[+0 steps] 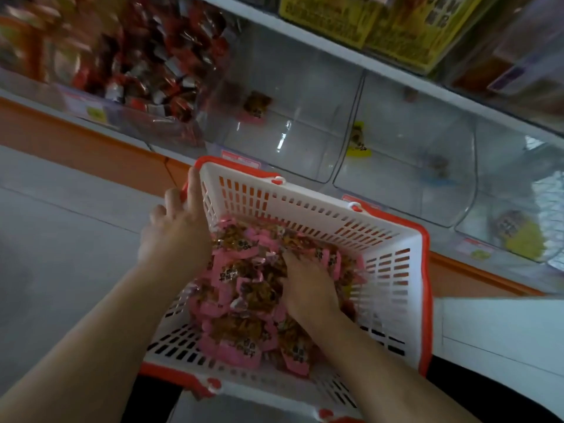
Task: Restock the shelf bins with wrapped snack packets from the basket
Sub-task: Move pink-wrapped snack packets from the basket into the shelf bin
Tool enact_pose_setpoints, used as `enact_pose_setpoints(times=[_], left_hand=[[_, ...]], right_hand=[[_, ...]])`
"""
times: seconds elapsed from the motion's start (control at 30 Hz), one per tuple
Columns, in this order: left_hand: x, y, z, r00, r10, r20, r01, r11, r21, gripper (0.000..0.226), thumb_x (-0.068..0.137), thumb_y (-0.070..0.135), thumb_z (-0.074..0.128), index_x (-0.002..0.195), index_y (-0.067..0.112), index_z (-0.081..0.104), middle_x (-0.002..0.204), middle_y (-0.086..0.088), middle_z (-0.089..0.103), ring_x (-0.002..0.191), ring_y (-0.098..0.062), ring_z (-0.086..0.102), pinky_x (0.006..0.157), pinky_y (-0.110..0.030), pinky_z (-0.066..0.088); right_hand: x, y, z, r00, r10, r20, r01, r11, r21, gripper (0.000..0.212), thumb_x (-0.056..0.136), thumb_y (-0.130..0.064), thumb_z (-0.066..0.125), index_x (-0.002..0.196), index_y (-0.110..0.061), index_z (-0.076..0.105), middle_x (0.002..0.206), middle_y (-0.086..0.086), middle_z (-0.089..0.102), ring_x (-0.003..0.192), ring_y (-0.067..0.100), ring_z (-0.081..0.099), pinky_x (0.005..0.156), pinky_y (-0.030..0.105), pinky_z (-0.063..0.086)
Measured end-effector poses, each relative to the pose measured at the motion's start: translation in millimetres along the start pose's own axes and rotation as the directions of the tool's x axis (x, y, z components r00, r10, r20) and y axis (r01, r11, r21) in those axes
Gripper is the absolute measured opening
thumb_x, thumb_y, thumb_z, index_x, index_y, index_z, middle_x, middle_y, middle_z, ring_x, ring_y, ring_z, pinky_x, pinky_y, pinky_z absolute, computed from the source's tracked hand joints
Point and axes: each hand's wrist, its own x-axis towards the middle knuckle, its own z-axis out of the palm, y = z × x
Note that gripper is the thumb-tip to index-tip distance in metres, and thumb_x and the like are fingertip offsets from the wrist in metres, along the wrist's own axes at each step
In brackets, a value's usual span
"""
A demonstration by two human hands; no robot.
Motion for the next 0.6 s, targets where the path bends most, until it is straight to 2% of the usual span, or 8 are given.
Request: enact_pose_setpoints(times=[0.13,0.23,0.27,0.33,0.37,0.43,0.5,0.6], left_hand=[[1.5,7.5,-4.9,0.993,-0.079,0.089,0.084,0.995,-0.051,0.116,0.085,0.009,0.059,0.157,0.031,-0.029,0.153,-0.021,0.024,0.132,-0.049,0.038,0.109,-0.061,0.040],[-7.2,21.5,-16.6,0.995,-0.102,-0.003,0.099,0.969,-0.225,0.099,0.084,0.014,0.062,0.159,0.031,-0.001,0.159,-0.010,0.016,0.147,-0.042,0.016,0.120,-0.061,0.020],[-12.4,27.6,-23.6,0.992,-0.060,-0.112,0.028,0.964,-0.265,0.085,0.086,0.015,0.062,0.156,0.029,0.016,0.157,-0.008,0.020,0.148,-0.039,0.018,0.120,-0.060,0.023],[-21.5,39.2,-38.2,0.968,0.025,-0.251,-0.121,0.920,-0.374,0.045,0.095,0.023,0.061,0.139,0.025,0.050,0.140,-0.005,0.050,0.132,-0.030,0.048,0.105,-0.047,0.049],[-26.4,47.8,-48.2,0.979,0.021,-0.201,-0.121,0.857,-0.501,0.023,0.099,0.031,0.058,0.122,0.025,0.063,0.119,0.000,0.067,0.111,-0.025,0.065,0.089,-0.042,0.059],[-35.8,66.6,-65.8,0.998,0.039,0.042,0.009,0.626,-0.780,0.036,0.102,0.047,0.057,0.091,0.019,0.075,0.082,-0.002,0.077,0.077,-0.026,0.075,0.076,-0.048,0.063],[-41.5,82.2,-77.1,0.961,0.111,0.254,0.195,0.379,-0.905,0.049,0.096,0.055,0.060,0.084,0.012,0.080,0.080,-0.009,0.079,0.075,-0.029,0.077,0.077,-0.048,0.063],[-35.6,93.3,-75.4,0.950,0.212,0.228,0.159,0.302,-0.940,0.024,0.095,0.040,0.067,0.093,0.022,0.083,0.091,-0.009,0.081,0.086,-0.026,0.079,0.082,-0.043,0.062]], right_hand=[[-11.2,0.6,-28.7,0.999,-0.007,-0.046,0.021,0.956,0.293,0.033,0.106,-0.026,0.064,0.140,-0.025,0.060,0.122,-0.005,0.072,0.111,0.015,0.067,0.088,0.030,0.055],[-31.1,-1.1,-63.4,0.999,-0.005,-0.047,0.029,0.854,0.519,0.025,0.105,-0.041,0.066,0.128,-0.035,0.061,0.114,-0.021,0.071,0.101,-0.005,0.062,0.081,0.020,0.048],[-39.1,-1.2,-75.4,0.996,-0.004,-0.086,0.050,0.836,0.547,0.023,0.103,-0.045,0.067,0.123,-0.037,0.061,0.109,-0.023,0.071,0.098,-0.008,0.063,0.079,0.019,0.048],[-52.2,-2.0,-100.8,0.983,-0.017,-0.185,0.126,0.795,0.594,0.023,0.099,-0.050,0.069,0.118,-0.039,0.063,0.103,-0.026,0.072,0.097,-0.009,0.066,0.077,0.015,0.051],[-57.1,-3.4,-113.5,0.971,-0.038,-0.238,0.180,0.770,0.613,0.022,0.098,-0.050,0.070,0.116,-0.039,0.065,0.102,-0.028,0.072,0.096,-0.009,0.067,0.076,0.013,0.053],[-62.2,-3.9,-132.3,0.929,-0.083,-0.362,0.296,0.753,0.588,0.017,0.099,-0.045,0.070,0.115,-0.039,0.066,0.099,-0.028,0.071,0.095,-0.007,0.068,0.076,0.012,0.051],[-59.1,-1.6,-139.4,0.848,-0.151,-0.508,0.393,0.822,0.412,0.020,0.105,-0.037,0.065,0.124,-0.034,0.068,0.107,-0.025,0.068,0.104,0.000,0.066,0.084,0.018,0.052],[-48.8,3.5,-137.5,0.764,-0.251,-0.594,0.472,0.846,0.249,0.046,0.096,-0.013,0.059,0.139,-0.027,0.066,0.130,-0.015,0.061,0.126,0.010,0.057,0.100,0.034,0.051]])
